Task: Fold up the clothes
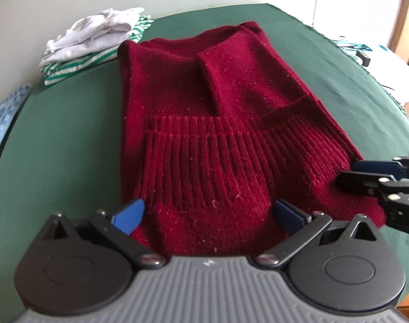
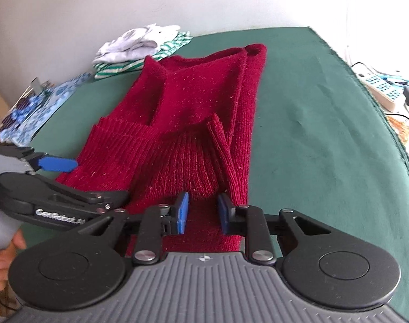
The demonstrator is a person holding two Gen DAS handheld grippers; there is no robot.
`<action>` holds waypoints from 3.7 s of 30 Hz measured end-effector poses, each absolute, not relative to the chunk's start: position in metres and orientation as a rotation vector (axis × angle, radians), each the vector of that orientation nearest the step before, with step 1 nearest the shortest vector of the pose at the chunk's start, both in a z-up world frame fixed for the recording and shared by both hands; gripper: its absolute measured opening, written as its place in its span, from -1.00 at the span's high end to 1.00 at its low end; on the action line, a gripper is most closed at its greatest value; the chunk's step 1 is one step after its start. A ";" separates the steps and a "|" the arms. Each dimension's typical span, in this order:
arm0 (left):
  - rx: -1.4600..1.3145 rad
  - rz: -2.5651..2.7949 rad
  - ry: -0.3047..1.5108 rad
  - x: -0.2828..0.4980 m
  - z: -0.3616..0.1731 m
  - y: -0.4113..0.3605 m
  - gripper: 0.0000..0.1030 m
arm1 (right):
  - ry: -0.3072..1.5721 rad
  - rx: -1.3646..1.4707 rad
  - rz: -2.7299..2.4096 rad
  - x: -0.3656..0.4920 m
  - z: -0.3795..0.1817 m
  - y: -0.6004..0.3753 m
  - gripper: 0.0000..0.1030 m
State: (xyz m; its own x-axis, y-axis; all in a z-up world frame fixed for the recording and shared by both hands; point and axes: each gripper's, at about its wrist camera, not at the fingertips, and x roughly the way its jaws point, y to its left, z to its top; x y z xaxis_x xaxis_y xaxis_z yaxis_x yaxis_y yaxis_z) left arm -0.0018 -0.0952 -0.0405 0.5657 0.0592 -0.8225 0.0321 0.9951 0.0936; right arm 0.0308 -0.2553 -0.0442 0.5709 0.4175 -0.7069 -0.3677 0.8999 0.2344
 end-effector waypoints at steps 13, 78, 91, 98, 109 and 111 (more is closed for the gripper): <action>0.059 0.145 0.998 0.002 -0.044 -0.102 -0.99 | 0.800 0.027 0.647 0.067 -0.034 -0.247 0.53; -0.270 -0.304 0.860 0.028 -0.041 0.006 0.77 | 0.744 0.177 0.545 0.066 -0.035 -0.267 0.11; -0.260 -0.239 0.845 0.010 -0.042 0.008 0.83 | 0.748 0.089 0.551 0.076 -0.046 -0.251 0.88; -0.131 -0.129 0.806 -0.002 -0.025 0.012 0.10 | 0.709 0.137 0.485 0.073 -0.035 -0.264 0.72; -0.090 -0.237 0.772 0.020 -0.048 -0.014 0.01 | 0.754 0.140 0.525 0.087 -0.058 -0.251 0.95; -0.144 -0.252 0.741 0.019 -0.054 0.000 0.00 | 0.759 0.183 0.511 0.091 -0.062 -0.260 1.00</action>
State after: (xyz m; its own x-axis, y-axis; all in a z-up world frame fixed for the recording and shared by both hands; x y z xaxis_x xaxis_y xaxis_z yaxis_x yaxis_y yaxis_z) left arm 0.0189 -0.0001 -0.0536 0.7093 -0.2767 -0.6483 0.1757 0.9601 -0.2176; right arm 0.0914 -0.2602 -0.0618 0.6109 0.5050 -0.6097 -0.3757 0.8628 0.3382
